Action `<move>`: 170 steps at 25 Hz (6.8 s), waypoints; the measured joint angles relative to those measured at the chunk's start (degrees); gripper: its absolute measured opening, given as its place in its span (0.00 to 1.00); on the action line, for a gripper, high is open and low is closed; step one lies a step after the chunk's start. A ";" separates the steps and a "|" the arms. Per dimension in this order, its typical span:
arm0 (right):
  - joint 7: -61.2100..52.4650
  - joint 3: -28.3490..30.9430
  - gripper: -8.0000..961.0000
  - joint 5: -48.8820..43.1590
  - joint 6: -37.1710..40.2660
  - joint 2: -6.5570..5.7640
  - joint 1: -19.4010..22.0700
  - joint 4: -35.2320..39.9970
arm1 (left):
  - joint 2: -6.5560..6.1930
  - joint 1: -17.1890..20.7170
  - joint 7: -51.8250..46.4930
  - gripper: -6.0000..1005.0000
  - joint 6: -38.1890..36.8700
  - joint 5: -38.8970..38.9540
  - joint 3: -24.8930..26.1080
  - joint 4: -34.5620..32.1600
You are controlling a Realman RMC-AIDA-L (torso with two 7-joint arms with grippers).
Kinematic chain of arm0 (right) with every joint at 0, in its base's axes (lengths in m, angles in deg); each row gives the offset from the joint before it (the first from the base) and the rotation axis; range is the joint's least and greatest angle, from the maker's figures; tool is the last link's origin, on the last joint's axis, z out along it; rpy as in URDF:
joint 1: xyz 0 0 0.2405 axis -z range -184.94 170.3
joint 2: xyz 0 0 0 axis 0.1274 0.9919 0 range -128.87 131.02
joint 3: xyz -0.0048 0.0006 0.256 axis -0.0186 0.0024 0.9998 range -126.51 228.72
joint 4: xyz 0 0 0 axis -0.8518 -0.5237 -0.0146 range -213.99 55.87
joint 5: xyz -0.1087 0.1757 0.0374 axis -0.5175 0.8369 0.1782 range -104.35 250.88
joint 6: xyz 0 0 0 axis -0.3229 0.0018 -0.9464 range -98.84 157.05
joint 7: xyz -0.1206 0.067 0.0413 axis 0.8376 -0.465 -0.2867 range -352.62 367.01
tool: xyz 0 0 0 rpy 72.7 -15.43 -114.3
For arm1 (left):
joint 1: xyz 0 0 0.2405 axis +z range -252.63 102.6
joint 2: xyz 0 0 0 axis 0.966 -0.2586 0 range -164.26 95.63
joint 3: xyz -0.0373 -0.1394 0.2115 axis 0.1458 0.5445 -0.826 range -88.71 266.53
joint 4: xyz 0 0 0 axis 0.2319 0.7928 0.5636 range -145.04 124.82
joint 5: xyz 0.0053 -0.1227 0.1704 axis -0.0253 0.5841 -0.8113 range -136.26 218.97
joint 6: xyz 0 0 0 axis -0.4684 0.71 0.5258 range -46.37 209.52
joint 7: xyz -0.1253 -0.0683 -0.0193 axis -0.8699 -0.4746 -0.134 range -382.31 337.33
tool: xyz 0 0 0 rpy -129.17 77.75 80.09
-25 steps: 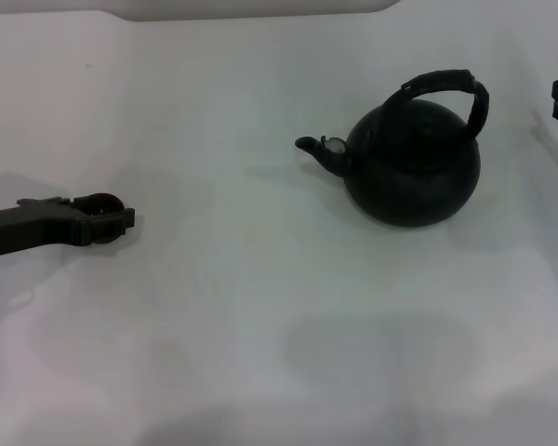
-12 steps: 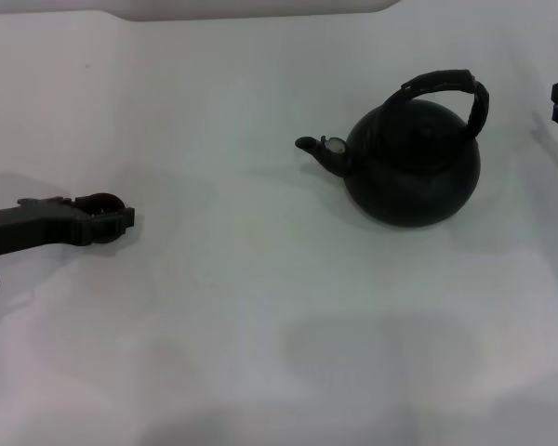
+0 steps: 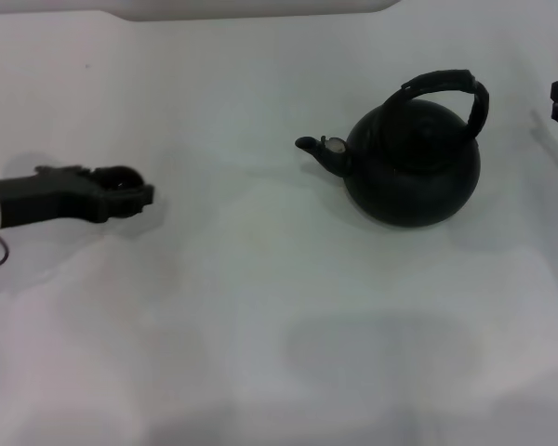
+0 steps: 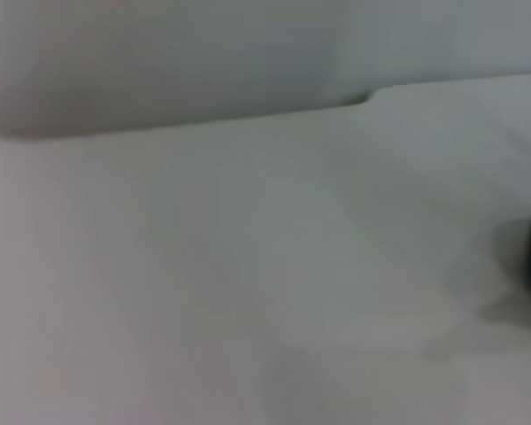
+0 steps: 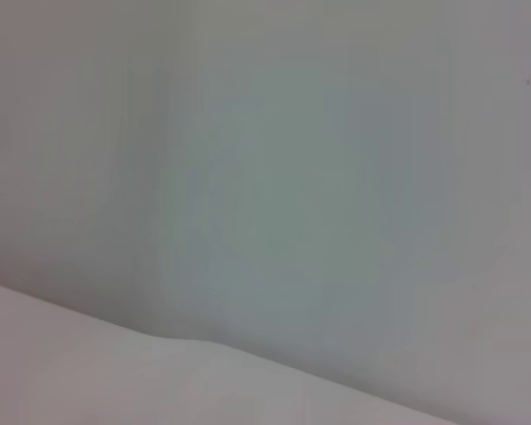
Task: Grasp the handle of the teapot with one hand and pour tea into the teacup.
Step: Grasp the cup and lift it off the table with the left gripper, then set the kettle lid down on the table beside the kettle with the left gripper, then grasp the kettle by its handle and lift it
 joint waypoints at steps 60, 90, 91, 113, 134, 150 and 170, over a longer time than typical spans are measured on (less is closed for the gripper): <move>-0.79 -0.72 0.89 -0.18 -3.28 0.09 -0.02 -0.32 | 0.71 -30.91 6.93 0.70 -7.18 3.42 -4.63 -33.80; -0.79 -1.11 0.89 0.00 -3.28 0.09 -0.02 -0.32 | 0.71 -30.94 6.65 0.70 -8.70 4.17 -6.60 -33.78; -0.80 -1.10 0.89 0.00 -3.28 0.09 -0.02 -0.32 | 0.71 -30.96 6.65 0.70 -8.70 4.17 -6.60 -33.89; -0.80 -1.10 0.89 0.00 -3.45 0.09 0.24 -0.25 | 0.72 -30.62 6.03 0.77 -10.56 4.01 -8.23 -33.76; -0.79 -1.10 0.89 0.10 -3.40 0.09 0.24 -0.23 | 0.58 -25.05 7.26 0.87 -8.44 6.99 -9.61 -24.20; -3.43 -3.84 0.89 -0.77 -5.64 -0.66 5.58 -6.70 | 0.26 -5.04 21.33 0.86 -5.69 19.05 -6.12 -7.48; -51.58 -19.05 0.89 -49.27 21.83 -0.10 29.89 -64.90 | 0.33 3.65 65.70 0.86 11.67 48.83 8.04 -28.68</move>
